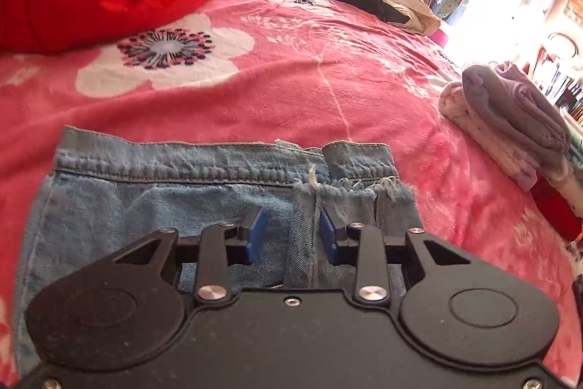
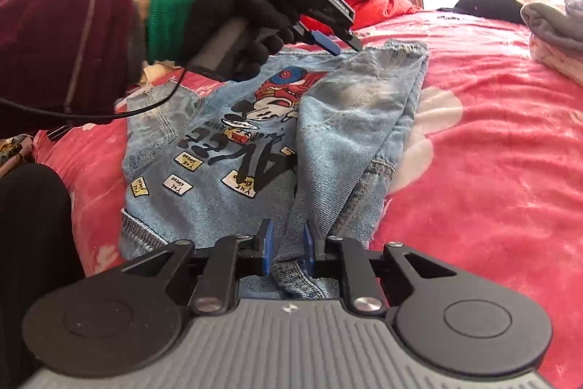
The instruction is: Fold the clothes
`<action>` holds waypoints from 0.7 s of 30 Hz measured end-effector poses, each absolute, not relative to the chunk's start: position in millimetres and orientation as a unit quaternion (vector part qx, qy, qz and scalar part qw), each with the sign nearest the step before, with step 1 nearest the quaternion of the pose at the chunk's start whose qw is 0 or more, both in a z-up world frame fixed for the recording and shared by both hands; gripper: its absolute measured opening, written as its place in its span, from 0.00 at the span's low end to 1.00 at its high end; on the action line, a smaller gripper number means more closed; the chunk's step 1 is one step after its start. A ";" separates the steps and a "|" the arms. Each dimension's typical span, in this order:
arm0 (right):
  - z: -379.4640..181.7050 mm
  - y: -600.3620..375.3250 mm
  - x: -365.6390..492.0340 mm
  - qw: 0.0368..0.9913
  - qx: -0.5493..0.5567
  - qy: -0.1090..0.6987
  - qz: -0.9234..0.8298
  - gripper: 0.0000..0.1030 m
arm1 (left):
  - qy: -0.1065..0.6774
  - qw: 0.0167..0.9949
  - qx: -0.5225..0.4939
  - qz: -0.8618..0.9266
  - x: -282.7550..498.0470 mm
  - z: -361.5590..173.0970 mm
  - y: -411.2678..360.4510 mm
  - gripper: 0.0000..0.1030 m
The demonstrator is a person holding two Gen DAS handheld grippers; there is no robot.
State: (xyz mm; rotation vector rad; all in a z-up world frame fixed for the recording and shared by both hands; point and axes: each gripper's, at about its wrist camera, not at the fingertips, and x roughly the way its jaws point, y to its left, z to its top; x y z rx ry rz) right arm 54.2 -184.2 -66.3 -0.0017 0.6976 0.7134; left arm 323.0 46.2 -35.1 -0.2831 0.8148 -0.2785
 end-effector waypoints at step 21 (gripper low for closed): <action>-69.6 -186.0 55.6 0.877 0.013 0.338 0.341 0.19 | 0.332 0.926 -0.154 -0.090 266.8 -7.8 68.1 0.46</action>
